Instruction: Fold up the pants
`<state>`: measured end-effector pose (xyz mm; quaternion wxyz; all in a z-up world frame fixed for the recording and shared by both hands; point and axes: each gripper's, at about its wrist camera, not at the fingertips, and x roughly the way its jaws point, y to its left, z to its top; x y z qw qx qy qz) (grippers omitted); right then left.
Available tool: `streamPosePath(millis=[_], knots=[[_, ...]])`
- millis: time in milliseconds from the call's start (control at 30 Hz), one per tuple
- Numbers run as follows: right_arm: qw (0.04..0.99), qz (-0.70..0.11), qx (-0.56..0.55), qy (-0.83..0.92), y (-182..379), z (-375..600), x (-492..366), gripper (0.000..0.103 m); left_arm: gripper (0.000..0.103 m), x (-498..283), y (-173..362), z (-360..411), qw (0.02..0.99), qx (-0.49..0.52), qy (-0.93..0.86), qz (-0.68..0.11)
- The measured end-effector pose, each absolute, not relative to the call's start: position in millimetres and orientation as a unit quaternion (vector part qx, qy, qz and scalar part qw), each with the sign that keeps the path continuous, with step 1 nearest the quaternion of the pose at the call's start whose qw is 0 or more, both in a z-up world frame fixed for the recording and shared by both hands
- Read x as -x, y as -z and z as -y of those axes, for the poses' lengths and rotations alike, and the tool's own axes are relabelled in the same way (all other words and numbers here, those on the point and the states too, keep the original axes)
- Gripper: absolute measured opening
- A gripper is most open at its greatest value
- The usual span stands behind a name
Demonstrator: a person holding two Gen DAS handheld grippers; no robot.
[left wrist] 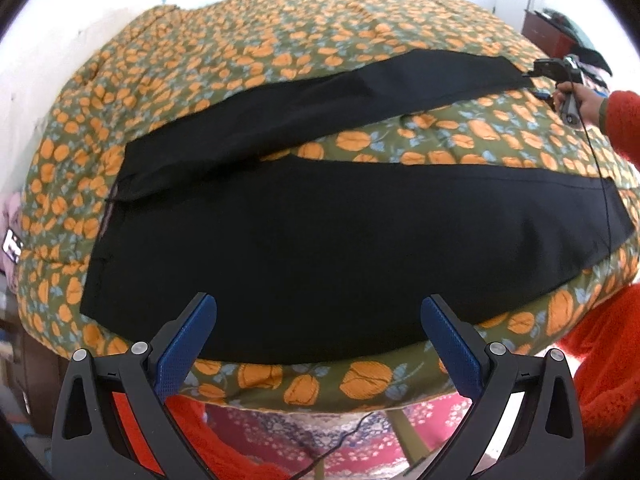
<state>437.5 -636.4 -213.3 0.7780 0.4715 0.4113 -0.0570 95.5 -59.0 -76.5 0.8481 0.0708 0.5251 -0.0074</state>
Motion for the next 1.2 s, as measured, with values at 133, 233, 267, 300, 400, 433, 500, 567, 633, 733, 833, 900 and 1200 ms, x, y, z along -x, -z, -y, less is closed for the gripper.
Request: streamPosePath(millis=[133,233,267,300,400,433,500,567,633,733,833,900,1200], knots=[[0.813,-0.418,-0.404,0.028,179.9,625.4,-454.6,0.010,0.102,-101.3,85.3,59.8,0.843,-0.066,0.012,-0.533],[0.864,-0.405,-0.295,0.049,139.4,616.5,-432.0,0.010,0.102,-103.6,88.3,60.1,0.846,-0.064,0.016,-0.530],[0.866,-0.422,-0.259,0.073,141.9,614.5,-426.5,0.010,0.102,-104.8,90.3,59.0,0.844,-0.061,0.018,-0.532],[0.857,-0.457,-0.219,0.097,154.5,611.0,-422.2,0.011,0.102,-106.6,92.8,57.8,0.842,-0.059,0.017,-0.536],[0.823,-0.507,-0.209,0.148,183.3,607.7,-409.0,0.023,0.102,-115.8,97.0,47.5,0.837,-0.050,0.003,-0.545],[0.823,-0.502,-0.205,0.168,182.2,603.8,-402.5,0.039,0.102,-124.4,95.8,39.6,0.841,-0.048,-0.003,-0.538],[0.841,-0.475,-0.178,0.189,165.5,587.4,-392.3,0.050,0.102,-144.8,90.4,26.2,0.856,-0.057,-0.016,-0.513],[0.856,-0.463,-0.167,0.158,146.9,563.4,-390.5,0.050,0.102,-184.3,84.1,5.4,0.880,-0.071,-0.045,-0.468],[0.866,-0.464,-0.164,0.088,130.2,523.0,-392.2,0.050,0.102,-228.3,87.3,-16.8,0.890,-0.069,-0.085,-0.442],[0.853,-0.486,-0.182,-0.059,122.3,436.3,-405.6,0.054,0.102,-293.1,110.1,-53.7,0.886,-0.058,-0.159,-0.432],[0.810,-0.514,-0.205,-0.192,134.8,340.8,-417.0,0.067,0.102,-337.6,163.3,-96.8,0.831,-0.064,-0.243,-0.497],[0.773,-0.548,-0.214,-0.235,158.0,292.6,-426.4,0.067,0.103,-340.0,186.4,-119.9,0.804,-0.051,-0.256,-0.534],[0.848,-0.519,-0.110,-0.013,156.2,363.8,-418.6,0.054,0.102,-243.3,123.2,-114.6,0.862,-0.070,-0.182,-0.468]])
